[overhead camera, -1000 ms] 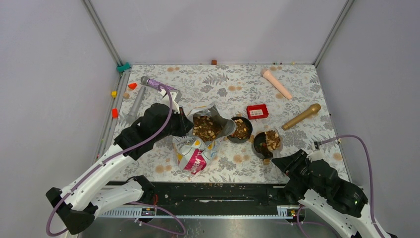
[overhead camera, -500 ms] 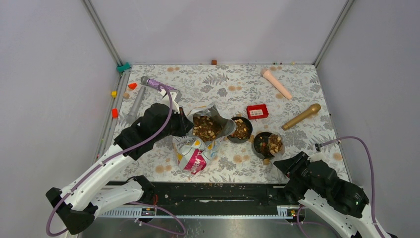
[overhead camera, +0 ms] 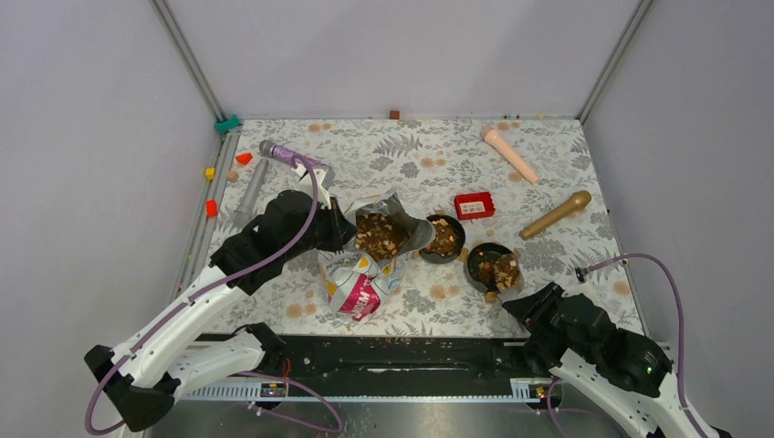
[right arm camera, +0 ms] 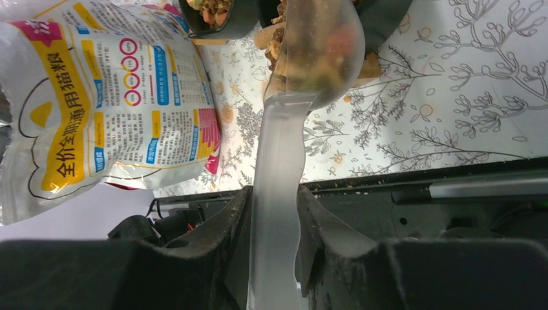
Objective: Serve the pet food
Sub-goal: Pour the pet food into the pet food bowl.
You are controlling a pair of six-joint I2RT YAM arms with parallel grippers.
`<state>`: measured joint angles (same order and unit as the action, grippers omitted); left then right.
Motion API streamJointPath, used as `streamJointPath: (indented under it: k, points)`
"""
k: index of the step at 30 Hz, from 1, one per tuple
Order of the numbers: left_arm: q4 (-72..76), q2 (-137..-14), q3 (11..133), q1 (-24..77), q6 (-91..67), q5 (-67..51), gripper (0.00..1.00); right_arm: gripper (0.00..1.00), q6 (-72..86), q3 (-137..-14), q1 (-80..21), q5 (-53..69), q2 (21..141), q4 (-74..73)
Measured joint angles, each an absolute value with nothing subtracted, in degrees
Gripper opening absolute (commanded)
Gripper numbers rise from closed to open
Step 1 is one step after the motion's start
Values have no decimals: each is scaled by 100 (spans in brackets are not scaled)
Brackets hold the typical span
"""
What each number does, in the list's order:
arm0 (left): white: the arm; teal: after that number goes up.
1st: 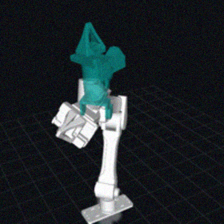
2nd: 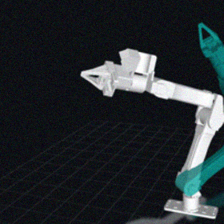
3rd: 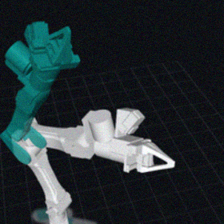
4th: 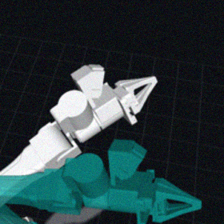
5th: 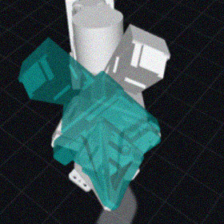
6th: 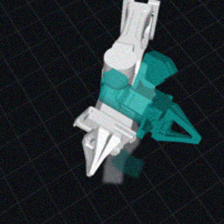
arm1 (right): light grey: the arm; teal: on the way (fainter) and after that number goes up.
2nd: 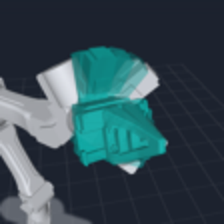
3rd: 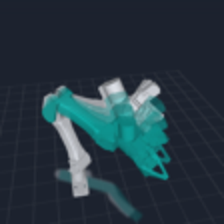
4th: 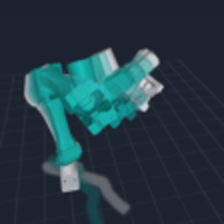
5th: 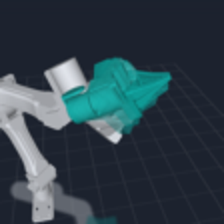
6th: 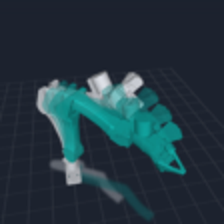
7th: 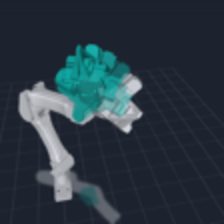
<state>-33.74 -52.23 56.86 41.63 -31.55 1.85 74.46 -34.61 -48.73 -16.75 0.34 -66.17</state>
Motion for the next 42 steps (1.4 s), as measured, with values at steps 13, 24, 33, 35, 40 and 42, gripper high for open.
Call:
streamJointPath:
  k: [13,24,33,35,40,42]
  points:
    - [-3374,-5223,5686,4163,-3155,185,0,0,7533,-3651,-4873,-1391,436,-6871]
    - [-3374,-5223,5686,4163,-3155,152,0,0,7544,-3693,-4873,-1385,650,-6847]
    - [-3374,-5223,5686,4160,-3153,139,0,0,7553,-3931,-4873,-1291,1229,-6840]
    - [-3374,-5223,5686,4160,-3155,137,0,0,7550,-3999,-4873,-1291,1319,-6838]
    - [-3374,-5223,5686,4160,-3153,119,0,0,7533,-4088,-4873,-1295,1516,-6831]
    - [-3374,-5223,5686,4160,-3155,117,0,0,7522,-4132,-4873,-1297,1616,-6829]
